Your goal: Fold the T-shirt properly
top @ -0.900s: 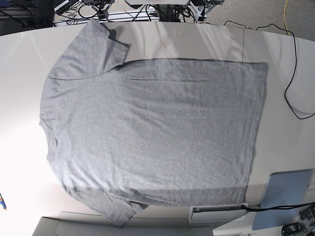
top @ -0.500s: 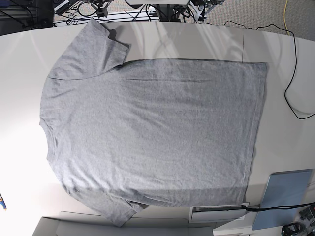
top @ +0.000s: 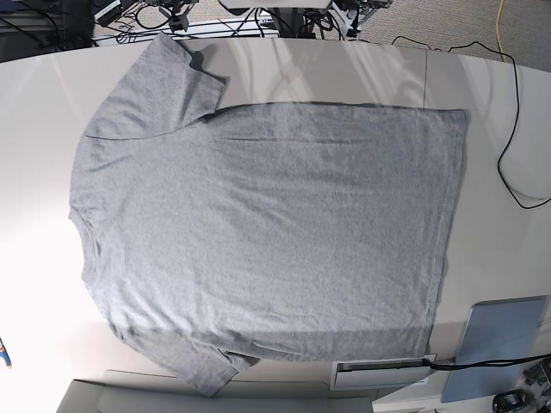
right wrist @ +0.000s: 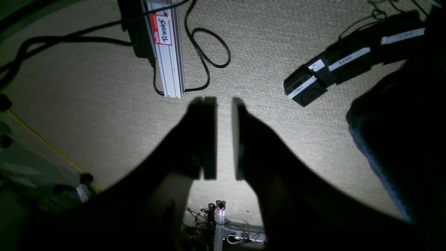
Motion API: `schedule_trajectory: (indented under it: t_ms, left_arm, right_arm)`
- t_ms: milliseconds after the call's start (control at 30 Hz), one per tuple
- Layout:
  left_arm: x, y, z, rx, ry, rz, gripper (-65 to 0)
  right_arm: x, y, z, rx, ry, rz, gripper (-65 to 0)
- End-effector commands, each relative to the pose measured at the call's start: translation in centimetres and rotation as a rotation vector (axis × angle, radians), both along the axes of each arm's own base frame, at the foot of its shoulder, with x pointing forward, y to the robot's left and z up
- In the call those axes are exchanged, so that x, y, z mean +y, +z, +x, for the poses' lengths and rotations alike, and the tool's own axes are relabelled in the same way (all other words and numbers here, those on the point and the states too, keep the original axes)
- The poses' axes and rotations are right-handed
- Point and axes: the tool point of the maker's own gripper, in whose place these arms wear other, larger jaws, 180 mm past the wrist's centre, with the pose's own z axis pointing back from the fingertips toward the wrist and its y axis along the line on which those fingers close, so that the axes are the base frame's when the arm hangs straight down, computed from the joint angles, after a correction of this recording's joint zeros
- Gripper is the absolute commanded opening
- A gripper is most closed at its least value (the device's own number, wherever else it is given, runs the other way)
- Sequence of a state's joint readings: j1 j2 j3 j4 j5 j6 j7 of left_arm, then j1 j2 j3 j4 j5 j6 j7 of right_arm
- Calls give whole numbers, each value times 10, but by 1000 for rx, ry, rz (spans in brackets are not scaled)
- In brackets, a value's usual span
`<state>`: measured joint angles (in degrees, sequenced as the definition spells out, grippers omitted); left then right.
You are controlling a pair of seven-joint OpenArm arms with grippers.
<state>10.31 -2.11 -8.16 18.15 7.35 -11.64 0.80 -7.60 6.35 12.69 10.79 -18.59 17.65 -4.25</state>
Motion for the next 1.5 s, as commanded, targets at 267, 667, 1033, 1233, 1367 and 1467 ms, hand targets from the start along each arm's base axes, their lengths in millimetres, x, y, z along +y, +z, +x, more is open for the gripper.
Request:
schedule_trajectory:
  t_ms: [267,667,1033,1233,1367,1467]
  left_arm:
    - [4,0,-6,9,-11,2,-469]
    - [13,-1,-7,11,-14,18,-469]
    - [44,27,-35,-58,-9,5,-469]
    - [55,74,-45,-120,-11,-35,-469]
    - [70,115,-43,-182,-95,-3,-469]
    - [79,148,-40,-206,-195,26,-469]
  right_arm:
    - [-3,1,-1,-1,-1,-1,-571]
    - [-16,3,-12,24,3,-18,-571]
    - [-62,31,-45,-53,18,-33,-571]
    - [-67,71,-59,-108,46,-20,-571]
    - [-70,111,-62,-163,123,-37,-571]
    - [-73,146,-60,-186,194,-46,-571]
